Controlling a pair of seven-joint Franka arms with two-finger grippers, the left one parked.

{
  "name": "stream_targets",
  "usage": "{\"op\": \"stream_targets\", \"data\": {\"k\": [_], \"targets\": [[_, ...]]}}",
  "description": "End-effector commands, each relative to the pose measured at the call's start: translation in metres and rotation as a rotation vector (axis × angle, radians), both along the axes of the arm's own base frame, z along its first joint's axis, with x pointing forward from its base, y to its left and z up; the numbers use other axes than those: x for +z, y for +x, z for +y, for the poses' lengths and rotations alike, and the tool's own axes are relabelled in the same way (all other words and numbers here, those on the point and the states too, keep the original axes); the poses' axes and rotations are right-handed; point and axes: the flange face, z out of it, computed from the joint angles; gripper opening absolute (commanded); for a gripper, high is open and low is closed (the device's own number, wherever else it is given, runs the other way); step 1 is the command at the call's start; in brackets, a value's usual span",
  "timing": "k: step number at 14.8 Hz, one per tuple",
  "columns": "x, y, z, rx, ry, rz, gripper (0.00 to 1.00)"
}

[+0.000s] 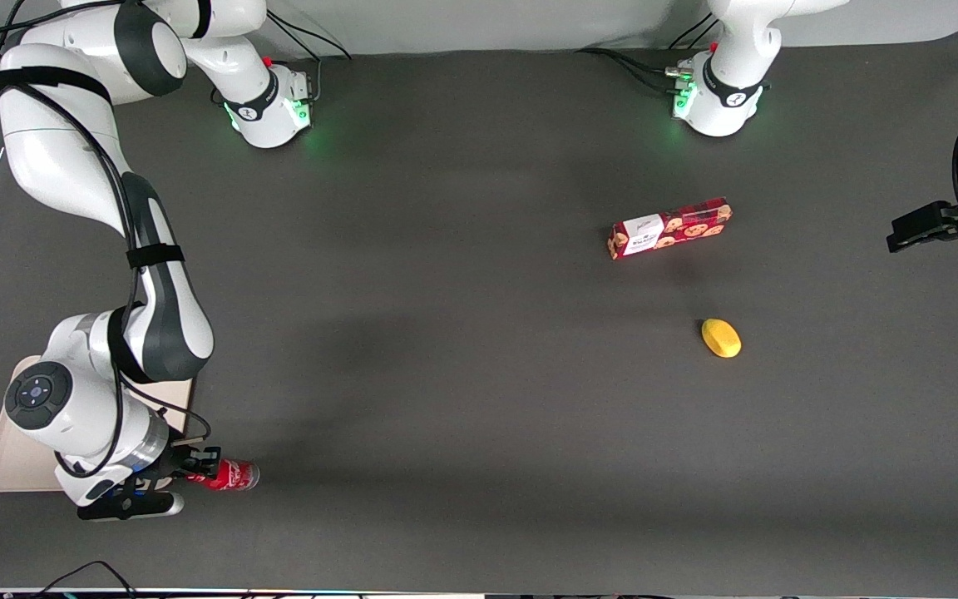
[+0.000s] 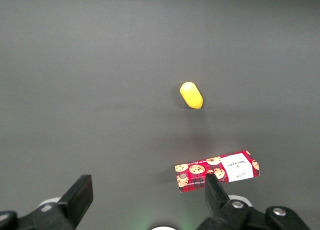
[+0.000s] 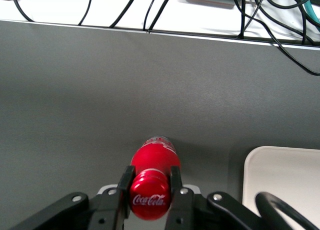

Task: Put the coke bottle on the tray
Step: 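Close the right gripper on the bottle's cap end, then lift the bottle and carry it over the white tray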

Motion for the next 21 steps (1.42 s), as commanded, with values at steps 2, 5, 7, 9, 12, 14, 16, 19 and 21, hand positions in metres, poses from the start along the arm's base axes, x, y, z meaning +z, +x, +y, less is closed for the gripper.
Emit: {"op": "stream_targets", "data": {"k": [2, 5, 7, 9, 12, 14, 16, 19, 21], "targets": [[0.012, 0.001, 0.002, -0.025, -0.002, 0.009, 0.00], [0.048, -0.009, -0.005, -0.037, -0.013, 0.050, 0.00], [0.091, -0.022, -0.014, -0.053, -0.023, 0.081, 0.00], [0.129, -0.034, -0.032, -0.082, -0.029, 0.093, 0.00], [0.176, -0.054, -0.074, -0.119, -0.047, 0.109, 0.00], [0.198, -0.064, -0.123, -0.077, -0.067, 0.098, 0.00], [0.198, -0.072, -0.176, -0.007, -0.088, 0.112, 0.00], [0.184, -0.081, -0.239, 0.055, -0.119, 0.142, 0.00], [0.167, -0.086, -0.279, 0.102, -0.138, 0.176, 0.00]]}}
